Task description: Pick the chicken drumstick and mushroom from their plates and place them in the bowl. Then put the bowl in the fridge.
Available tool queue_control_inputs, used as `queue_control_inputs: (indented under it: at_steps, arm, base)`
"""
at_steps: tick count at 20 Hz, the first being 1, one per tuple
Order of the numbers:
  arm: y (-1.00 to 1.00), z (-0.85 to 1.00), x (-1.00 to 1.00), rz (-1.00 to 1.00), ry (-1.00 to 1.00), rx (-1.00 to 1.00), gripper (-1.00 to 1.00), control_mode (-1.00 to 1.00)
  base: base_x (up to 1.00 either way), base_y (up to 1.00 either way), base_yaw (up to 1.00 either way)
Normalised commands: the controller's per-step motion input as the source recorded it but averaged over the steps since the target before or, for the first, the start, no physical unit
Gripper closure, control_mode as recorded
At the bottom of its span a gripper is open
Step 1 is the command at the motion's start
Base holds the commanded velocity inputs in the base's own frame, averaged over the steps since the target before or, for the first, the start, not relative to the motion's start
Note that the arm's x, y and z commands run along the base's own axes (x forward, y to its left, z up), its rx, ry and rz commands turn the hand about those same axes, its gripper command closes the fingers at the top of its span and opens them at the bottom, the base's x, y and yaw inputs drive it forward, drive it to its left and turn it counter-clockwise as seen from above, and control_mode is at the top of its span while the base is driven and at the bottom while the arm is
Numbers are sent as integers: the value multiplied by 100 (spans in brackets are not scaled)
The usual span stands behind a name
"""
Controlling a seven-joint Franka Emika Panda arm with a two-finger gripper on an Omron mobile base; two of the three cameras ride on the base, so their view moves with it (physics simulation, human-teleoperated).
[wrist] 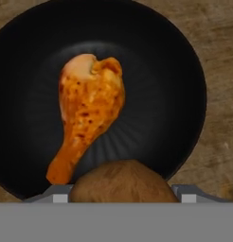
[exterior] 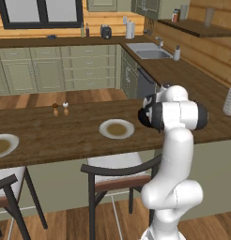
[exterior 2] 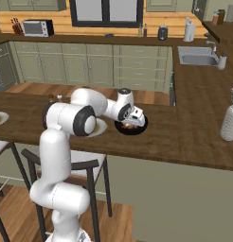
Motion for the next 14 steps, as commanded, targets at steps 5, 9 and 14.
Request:
queue_control_inputs:
  at_steps: [5, 9, 14]
  arm:
    - [0, -5, 2, 0, 0, 0, -100, -100]
    - [0, 0, 0, 0, 0, 0, -100, -100]
    - [0, 18, 0, 0, -5, 0, -100, -100]
  base:
    - [0, 0, 0]
    - [0, 0, 0]
    - [0, 0, 0]
